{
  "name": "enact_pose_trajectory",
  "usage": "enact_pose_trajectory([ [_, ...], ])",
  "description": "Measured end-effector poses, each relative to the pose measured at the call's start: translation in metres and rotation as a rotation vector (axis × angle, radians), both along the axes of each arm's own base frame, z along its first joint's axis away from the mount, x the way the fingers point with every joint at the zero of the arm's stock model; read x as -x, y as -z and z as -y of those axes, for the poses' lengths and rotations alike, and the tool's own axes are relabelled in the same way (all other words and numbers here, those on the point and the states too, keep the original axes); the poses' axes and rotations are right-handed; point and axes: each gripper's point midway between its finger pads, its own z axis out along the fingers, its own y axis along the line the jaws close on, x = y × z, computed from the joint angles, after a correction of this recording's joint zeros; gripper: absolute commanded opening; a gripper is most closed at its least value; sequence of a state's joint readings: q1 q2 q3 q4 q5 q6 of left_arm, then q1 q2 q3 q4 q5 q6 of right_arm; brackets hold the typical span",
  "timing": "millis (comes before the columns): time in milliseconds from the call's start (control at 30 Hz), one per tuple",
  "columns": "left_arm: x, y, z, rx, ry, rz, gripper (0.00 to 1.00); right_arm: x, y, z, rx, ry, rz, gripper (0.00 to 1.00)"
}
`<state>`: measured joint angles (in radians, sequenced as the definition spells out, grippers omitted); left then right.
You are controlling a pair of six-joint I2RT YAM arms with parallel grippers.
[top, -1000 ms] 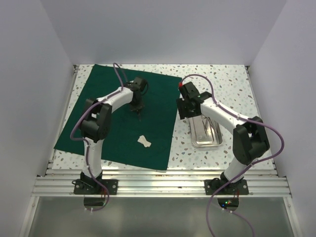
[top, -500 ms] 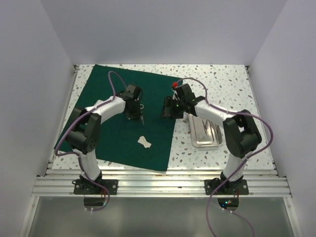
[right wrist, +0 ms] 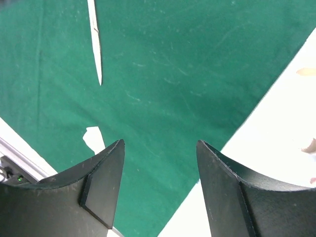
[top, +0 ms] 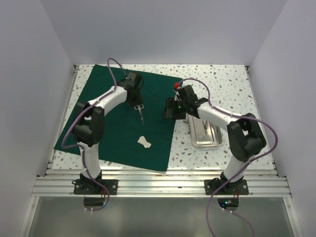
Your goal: Prepare the surgical pack
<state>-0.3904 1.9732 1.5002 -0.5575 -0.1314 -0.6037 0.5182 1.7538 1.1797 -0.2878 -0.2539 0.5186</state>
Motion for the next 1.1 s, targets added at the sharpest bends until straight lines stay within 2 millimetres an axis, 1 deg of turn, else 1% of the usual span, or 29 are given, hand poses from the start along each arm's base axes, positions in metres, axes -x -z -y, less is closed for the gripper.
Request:
enact_pose_trajectory([
  [100,-0.016,0.004,-0.005,-0.006,-0.024,-0.005,0.29,0.002,-0.004,0.007,0.011,-0.006,0.019,0.64],
  [167,-0.022,0.010,-0.009,-0.015,-0.038,-0.014,0.29,0.001,-0.004,0.012,0.015,-0.003,0.024,0.64],
  [267,-0.020,0.021,-0.017,-0.035,-0.052,-0.045,0.29,-0.003,-0.002,0.019,0.023,0.006,0.027,0.64],
  [400,-0.017,0.033,-0.022,-0.054,-0.058,-0.079,0.28,-0.007,-0.002,0.026,0.027,0.016,0.031,0.64],
  [567,-0.015,0.044,-0.023,-0.069,-0.060,-0.103,0.26,-0.008,-0.002,0.026,0.026,0.012,0.032,0.64],
  [667,-0.018,0.044,-0.024,-0.077,-0.061,-0.101,0.23,-0.007,-0.002,0.026,0.026,0.009,0.033,0.64],
  [767,-0.019,0.045,-0.026,-0.090,-0.057,-0.108,0.16,-0.007,-0.003,0.026,0.025,0.007,0.034,0.64],
  [800,-0.020,0.045,-0.026,-0.096,-0.054,-0.110,0.11,-0.007,-0.002,0.026,0.025,0.007,0.033,0.64],
  [867,-0.021,0.045,-0.026,-0.101,-0.049,-0.112,0.07,-0.007,-0.002,0.026,0.025,0.006,0.033,0.64],
  [900,-0.022,0.046,-0.026,-0.102,-0.048,-0.112,0.00,-0.007,-0.003,0.026,0.023,0.005,0.032,0.64],
  [1100,-0.023,0.045,-0.027,-0.106,-0.022,-0.107,0.00,-0.008,0.002,0.018,-0.001,-0.019,0.010,0.64],
])
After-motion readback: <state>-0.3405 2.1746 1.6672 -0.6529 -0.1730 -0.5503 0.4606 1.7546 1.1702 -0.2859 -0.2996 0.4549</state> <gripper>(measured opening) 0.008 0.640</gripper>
